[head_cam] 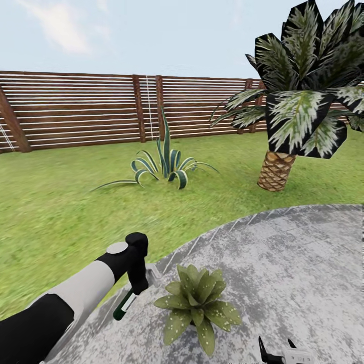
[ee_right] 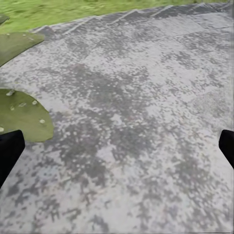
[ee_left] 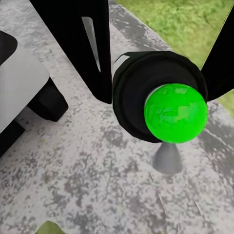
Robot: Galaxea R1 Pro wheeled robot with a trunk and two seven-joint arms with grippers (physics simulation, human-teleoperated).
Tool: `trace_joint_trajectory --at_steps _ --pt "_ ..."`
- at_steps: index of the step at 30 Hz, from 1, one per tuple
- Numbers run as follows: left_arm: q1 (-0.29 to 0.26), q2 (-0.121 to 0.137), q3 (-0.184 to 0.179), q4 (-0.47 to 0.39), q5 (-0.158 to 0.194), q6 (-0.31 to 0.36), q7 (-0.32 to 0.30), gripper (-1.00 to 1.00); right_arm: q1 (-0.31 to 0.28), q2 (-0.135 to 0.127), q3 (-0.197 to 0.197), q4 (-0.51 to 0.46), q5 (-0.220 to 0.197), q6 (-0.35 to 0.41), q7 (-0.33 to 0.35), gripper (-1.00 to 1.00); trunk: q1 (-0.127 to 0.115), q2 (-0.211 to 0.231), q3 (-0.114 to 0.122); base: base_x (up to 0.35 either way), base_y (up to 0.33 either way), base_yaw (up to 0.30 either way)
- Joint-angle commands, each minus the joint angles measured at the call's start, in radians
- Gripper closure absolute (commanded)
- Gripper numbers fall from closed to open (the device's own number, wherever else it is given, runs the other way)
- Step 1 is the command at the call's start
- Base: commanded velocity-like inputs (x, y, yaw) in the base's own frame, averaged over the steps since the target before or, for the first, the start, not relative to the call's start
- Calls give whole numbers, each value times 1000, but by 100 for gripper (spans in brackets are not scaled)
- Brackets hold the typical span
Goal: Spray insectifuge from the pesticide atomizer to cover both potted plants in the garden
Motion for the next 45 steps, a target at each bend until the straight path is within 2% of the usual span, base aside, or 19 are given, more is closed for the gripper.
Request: trace_joint_trajectory --at_steps 1,9,11,12,13,19,22,24,34,38,40,44,45 --pt "0 0 -1 -2 -9 11 -10 100 -1 0 -9 2 6 -3 5 -100 0 0 -1 7 5 -237" --pt "5 13 0 8 -9 10 -9 100 -1 0 -9 2 6 -3 3 -100 0 0 2 3 3 -289" --pt "0 7 0 3 -13 11 -9 100 -1 0 -9 2 6 -3 7 -100 0 0 2 171 158 -41" --pt "0 -2 3 -1 -121 12 -12 100 -1 -2 -9 2 6 -3 9 -100 0 0 2 7 6 -1" --pt "0 -3 4 -1 -127 12 -12 100 -1 -2 -9 2 6 -3 9 -100 0 0 2 4 3 0" --pt "-27 -27 9 -3 -124 14 -16 100 -1 -3 -9 2 7 -3 9 -100 0 0 2 0 0 0" --pt "-76 -50 11 -3 -122 14 -85 100 -1 -2 -9 2 8 -2 9 -100 0 0 2 79 0 0" --pt "-84 -55 11 -3 -123 14 -102 100 -1 -2 -9 2 8 -3 9 -100 0 0 2 248 0 0" --pt "-70 -52 5 7 -134 6 -109 100 -1 -1 -9 2 7 -2 9 -100 0 0 2 107 0 0" --pt "-69 -23 3 15 -134 -1 -106 100 -1 -1 -9 2 8 -2 9 -100 0 0 2 0 0 0" --pt "-69 -18 4 12 -134 -3 -109 100 -1 0 -9 2 7 -3 9 -100 0 0 2 0 0 0" --pt "-80 -29 5 1 -134 0 -111 100 -1 0 -9 2 7 -3 9 -100 0 0 2 0 0 -19" --pt "-83 -40 4 0 -134 1 -112 100 -1 0 -9 2 7 -2 9 -100 0 0 2 0 0 -200"
